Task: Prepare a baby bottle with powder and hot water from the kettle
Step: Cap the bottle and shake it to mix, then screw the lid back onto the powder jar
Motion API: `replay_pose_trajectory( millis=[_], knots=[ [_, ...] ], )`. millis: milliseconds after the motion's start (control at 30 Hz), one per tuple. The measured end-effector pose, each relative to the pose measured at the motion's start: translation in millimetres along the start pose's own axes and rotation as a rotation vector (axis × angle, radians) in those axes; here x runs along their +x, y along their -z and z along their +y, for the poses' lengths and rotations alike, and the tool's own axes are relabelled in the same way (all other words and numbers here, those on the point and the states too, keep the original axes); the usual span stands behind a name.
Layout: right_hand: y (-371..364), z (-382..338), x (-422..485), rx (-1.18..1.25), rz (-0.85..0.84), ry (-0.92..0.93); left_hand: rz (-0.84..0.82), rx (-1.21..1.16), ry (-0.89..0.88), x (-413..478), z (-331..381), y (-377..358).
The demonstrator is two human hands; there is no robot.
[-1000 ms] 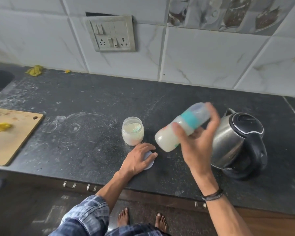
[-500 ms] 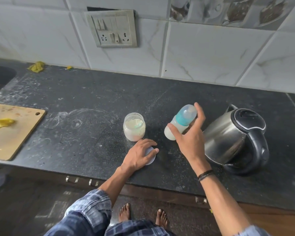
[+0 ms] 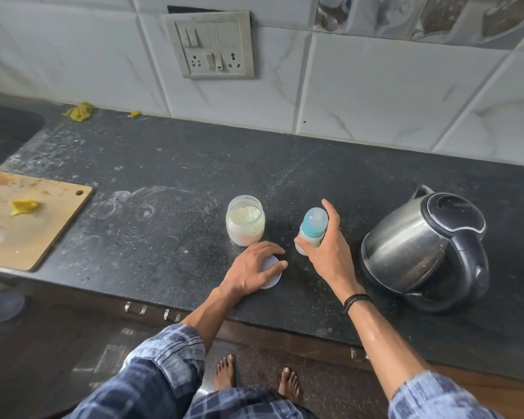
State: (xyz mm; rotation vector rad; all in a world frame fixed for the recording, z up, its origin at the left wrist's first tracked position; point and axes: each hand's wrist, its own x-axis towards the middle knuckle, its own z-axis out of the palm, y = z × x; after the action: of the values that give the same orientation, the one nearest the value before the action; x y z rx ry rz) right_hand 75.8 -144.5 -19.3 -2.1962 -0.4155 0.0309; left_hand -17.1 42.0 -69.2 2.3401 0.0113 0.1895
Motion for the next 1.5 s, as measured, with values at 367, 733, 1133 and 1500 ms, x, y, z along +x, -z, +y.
replay_pose_trajectory(
  millis=[367,733,1133,1500],
  knots=[
    [-14,0,-46,0.265,0.255,-0.192,0.121,0.060,-0.064,-12,12,2],
    [-37,-9,-88,-0.035,-0.103,0.100,0.369,0.081,0.021,-56,3,20],
    [-61,-29,-83,-0.098,-0.167,0.154,0.574,-0.173,0.254,-52,-8,47],
    [-43,-56,-65,0.031,-0.147,0.105,0.411,-0.501,0.347,-15,-4,67]
  ],
)
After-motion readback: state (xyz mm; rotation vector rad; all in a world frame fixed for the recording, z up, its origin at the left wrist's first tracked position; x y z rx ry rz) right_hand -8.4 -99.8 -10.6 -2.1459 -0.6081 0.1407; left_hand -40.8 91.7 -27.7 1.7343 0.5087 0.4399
